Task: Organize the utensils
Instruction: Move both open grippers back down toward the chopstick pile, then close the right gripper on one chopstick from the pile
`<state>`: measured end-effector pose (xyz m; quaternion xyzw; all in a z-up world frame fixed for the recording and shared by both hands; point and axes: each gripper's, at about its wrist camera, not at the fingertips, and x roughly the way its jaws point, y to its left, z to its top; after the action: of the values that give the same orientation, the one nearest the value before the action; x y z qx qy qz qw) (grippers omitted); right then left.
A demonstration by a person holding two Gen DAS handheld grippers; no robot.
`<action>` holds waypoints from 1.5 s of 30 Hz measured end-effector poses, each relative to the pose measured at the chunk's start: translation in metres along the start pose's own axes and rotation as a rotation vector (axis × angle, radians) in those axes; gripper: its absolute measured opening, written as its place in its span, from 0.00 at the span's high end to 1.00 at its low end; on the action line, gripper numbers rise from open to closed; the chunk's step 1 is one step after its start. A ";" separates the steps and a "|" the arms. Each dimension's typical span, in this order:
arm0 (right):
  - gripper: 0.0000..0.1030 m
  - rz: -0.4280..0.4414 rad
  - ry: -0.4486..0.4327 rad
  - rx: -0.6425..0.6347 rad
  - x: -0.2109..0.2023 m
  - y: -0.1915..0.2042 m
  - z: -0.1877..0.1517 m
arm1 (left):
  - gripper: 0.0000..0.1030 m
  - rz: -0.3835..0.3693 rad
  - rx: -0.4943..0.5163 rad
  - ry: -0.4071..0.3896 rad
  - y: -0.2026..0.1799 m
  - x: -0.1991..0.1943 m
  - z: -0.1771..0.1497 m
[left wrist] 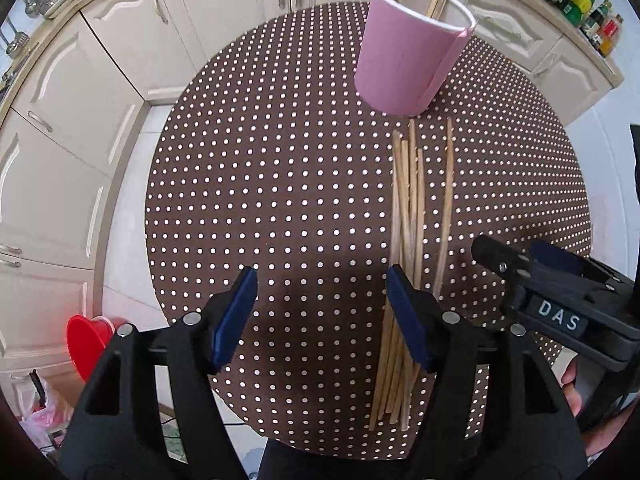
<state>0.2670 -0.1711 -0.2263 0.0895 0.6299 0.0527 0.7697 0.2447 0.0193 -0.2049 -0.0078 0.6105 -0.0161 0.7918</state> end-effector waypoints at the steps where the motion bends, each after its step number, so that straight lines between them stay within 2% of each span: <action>1: 0.36 0.007 0.007 -0.006 0.004 0.002 0.001 | 0.35 -0.003 -0.001 0.011 0.001 0.003 0.001; 4: 0.49 0.021 0.045 -0.005 0.017 0.007 0.003 | 0.34 -0.017 -0.007 0.043 0.002 0.011 0.003; 10: 0.50 -0.044 0.027 -0.054 0.024 0.029 0.013 | 0.34 -0.042 0.007 0.098 0.003 0.026 0.004; 14: 0.51 -0.087 0.009 -0.113 0.028 0.042 0.017 | 0.34 -0.032 0.016 0.121 0.008 0.037 0.013; 20: 0.59 -0.153 -0.043 -0.201 0.033 0.070 0.017 | 0.34 -0.053 -0.005 0.135 0.017 0.048 0.022; 23: 0.64 -0.142 -0.045 -0.205 0.033 0.073 0.016 | 0.34 -0.062 -0.011 0.147 0.018 0.053 0.025; 26: 0.75 -0.124 -0.052 -0.183 0.029 0.069 0.009 | 0.34 -0.084 -0.008 0.160 0.015 0.059 0.029; 31: 0.86 -0.049 -0.071 -0.117 0.021 0.049 0.010 | 0.34 -0.088 0.014 0.180 0.006 0.070 0.041; 43: 0.90 0.020 -0.087 -0.075 0.011 0.014 0.004 | 0.28 -0.055 0.042 0.197 -0.020 0.092 0.069; 44: 0.90 0.022 -0.087 -0.075 0.008 0.007 0.003 | 0.24 -0.051 0.046 0.196 -0.023 0.095 0.072; 45: 0.90 0.024 -0.088 -0.075 0.007 0.005 0.002 | 0.17 -0.034 0.042 0.198 -0.027 0.099 0.073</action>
<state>0.2710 -0.1649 -0.2314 0.0704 0.5921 0.0814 0.7987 0.3402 -0.0112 -0.2816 -0.0001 0.6853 -0.0429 0.7270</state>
